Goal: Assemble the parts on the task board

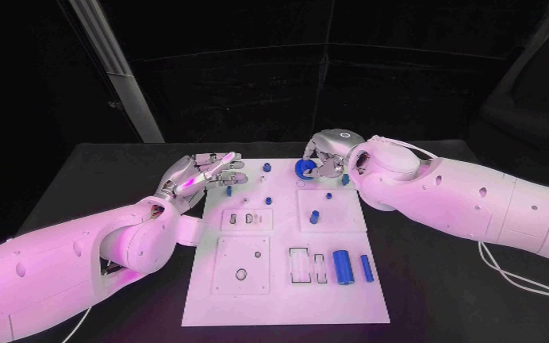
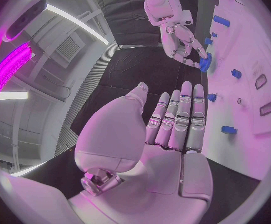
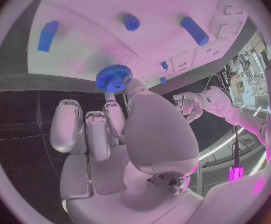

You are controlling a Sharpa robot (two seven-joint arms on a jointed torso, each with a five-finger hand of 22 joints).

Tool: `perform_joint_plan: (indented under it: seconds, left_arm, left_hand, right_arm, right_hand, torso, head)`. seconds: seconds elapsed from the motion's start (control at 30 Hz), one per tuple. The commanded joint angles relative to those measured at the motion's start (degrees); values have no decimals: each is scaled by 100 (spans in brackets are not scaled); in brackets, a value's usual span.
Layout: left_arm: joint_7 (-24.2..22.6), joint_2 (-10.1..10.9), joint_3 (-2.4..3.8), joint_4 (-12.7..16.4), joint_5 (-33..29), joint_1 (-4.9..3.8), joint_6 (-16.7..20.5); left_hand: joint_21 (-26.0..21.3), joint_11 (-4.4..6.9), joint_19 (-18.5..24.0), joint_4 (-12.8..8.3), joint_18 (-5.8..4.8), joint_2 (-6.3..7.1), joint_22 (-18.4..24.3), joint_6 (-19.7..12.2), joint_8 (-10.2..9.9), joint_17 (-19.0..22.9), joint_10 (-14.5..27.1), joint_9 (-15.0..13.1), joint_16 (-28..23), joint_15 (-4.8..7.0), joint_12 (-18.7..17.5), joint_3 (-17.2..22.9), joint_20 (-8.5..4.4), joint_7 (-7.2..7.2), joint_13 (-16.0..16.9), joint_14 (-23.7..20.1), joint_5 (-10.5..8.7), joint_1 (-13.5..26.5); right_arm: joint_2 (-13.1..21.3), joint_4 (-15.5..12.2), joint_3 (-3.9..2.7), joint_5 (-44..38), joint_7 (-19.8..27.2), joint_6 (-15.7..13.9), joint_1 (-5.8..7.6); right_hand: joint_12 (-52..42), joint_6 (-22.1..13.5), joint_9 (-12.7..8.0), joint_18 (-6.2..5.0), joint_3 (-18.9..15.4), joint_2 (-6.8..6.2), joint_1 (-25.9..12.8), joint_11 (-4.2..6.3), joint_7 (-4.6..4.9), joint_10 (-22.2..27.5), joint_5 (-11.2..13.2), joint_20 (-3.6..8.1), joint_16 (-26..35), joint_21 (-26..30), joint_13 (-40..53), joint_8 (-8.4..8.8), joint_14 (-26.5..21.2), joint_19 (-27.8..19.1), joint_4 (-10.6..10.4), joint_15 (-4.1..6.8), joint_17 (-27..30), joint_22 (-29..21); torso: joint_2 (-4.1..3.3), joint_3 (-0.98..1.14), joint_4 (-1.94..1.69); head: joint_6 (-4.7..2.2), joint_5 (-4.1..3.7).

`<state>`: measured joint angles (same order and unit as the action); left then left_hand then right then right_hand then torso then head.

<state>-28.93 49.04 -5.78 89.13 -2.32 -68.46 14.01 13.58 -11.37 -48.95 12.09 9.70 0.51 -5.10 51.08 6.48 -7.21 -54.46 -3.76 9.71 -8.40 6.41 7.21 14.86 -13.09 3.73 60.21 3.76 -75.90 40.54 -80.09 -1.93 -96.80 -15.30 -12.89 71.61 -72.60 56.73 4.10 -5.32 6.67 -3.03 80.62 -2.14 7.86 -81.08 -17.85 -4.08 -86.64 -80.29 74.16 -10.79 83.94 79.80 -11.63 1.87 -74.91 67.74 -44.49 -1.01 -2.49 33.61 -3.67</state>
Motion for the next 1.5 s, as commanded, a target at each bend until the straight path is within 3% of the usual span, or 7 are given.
perform_joint_plan:
  seconds: [0.03,0.33,0.73,1.2,1.5]
  left_arm:
    - [-51,17,3,-6,32,-17,-37]
    - [-74,40,4,-33,32,-39,-16]
    - [-90,6,4,-50,32,-57,10]
    - [-87,-23,4,-61,32,-63,8]
    - [-79,-34,4,-66,32,-64,-1]
  left_hand:
    - [-12,-12,-31,-48,81,-68,8,-32,-21,-9,12,5,-26,-24,-23,2,15,-152,-7,-10,-21,-8]
    - [-12,-12,-31,-48,81,-68,8,-32,-21,-9,12,5,-26,-24,-23,2,15,-152,-7,-10,-21,-8]
    - [-16,-12,-32,-56,82,-72,11,-33,-21,-9,11,4,-30,-24,-25,3,15,-152,-6,-10,-22,-13]
    - [-16,-12,-32,-56,82,-72,11,-33,-21,-9,11,4,-30,-24,-25,3,15,-152,-6,-10,-22,-13]
    - [-19,-12,-33,-61,82,-74,14,-33,-21,-9,11,4,-34,-25,-27,4,16,-152,-6,-10,-22,-16]
  right_arm:
    - [-86,-97,-4,-150,30,-408,13]
    - [-510,14,-4,-206,41,-342,12]
    - [-1081,501,2,-213,95,27,7]
    - [-1342,743,11,-213,176,266,-34]
    - [-1430,829,12,-213,196,310,-61]
  right_hand:
    - [-7,110,-4,104,40,-9,-34,16,-81,-25,-41,10,-19,-22,6,6,460,48,5,29,-793,12]
    - [-5,107,-6,108,58,-6,-29,16,-80,-25,-52,11,-21,-31,6,12,461,58,7,29,-797,32]
    - [6,86,-12,108,75,-12,-47,7,-69,-21,-34,9,-15,-30,-1,33,458,57,-1,25,-786,29]
    - [20,43,-21,107,93,-38,-88,-10,-49,-14,20,2,-10,-27,-6,74,456,55,-12,12,-777,23]
    - [112,-110,-35,106,117,-104,-153,-54,2,40,130,-28,1,-19,-70,197,451,49,-16,-24,-759,11]
  torso:
    - [-1,-2,-10]
    - [-6,-2,-7]
    - [-7,3,-3]
    - [-3,11,12]
    - [-1,5,7]
  head:
    - [-5,20]
    - [9,68]
    - [28,109]
    - [72,135]
    - [91,144]
